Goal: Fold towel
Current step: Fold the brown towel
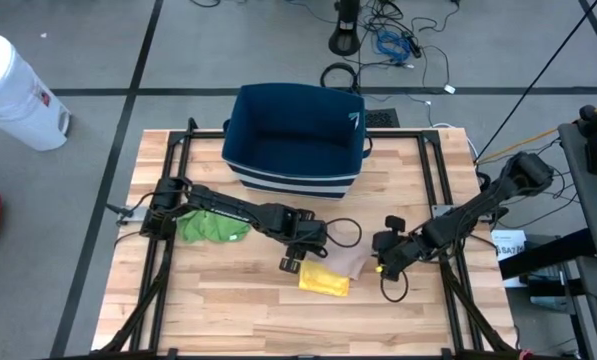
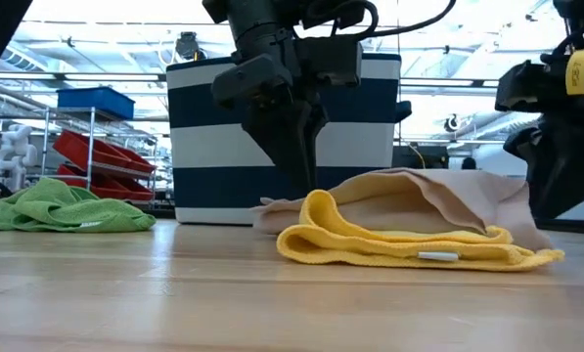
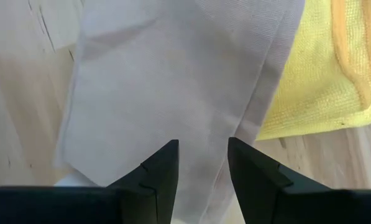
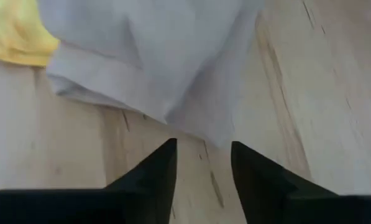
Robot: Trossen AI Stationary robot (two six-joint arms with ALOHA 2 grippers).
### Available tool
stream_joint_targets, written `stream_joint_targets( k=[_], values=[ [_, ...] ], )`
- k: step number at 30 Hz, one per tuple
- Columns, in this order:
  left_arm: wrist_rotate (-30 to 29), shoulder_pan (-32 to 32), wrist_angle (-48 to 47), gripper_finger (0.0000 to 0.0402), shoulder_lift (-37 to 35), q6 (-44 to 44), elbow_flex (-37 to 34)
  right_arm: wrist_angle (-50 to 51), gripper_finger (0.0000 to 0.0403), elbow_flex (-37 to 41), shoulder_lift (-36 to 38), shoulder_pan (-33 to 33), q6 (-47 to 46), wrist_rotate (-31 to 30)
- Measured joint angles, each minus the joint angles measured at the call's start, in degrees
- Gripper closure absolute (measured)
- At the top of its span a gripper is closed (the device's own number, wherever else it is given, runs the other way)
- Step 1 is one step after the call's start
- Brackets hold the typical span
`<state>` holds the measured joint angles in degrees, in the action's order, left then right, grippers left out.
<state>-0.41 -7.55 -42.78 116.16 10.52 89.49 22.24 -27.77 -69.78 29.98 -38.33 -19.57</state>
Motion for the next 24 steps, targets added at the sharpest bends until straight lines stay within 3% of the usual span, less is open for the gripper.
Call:
stream_joint_targets(
  k=[7, 12, 17, 24],
  values=[
    [-1.6, 0.0, 0.2, 0.0257, 0.0, 0.2, 0.0, -4.2, 0.0259, -1.7, 1.1, 6.8, 6.5, -3.4],
    [-1.7, 0.0, 2.3, 0.0257, 0.0, 1.4, 0.0, -13.1, 0.0269, -1.9, 0.9, 11.5, 13.6, -4.5],
    [-1.7, 0.3, 6.2, 0.0257, 0.4, 3.1, 0.0, -20.3, 0.0274, -1.9, -2.8, 11.7, 19.6, -7.8],
    [-1.4, 1.4, 7.5, 0.0257, 3.5, 3.1, 0.0, -32.2, 0.0284, -1.9, -13.3, 9.1, 28.7, -7.3]
  ],
)
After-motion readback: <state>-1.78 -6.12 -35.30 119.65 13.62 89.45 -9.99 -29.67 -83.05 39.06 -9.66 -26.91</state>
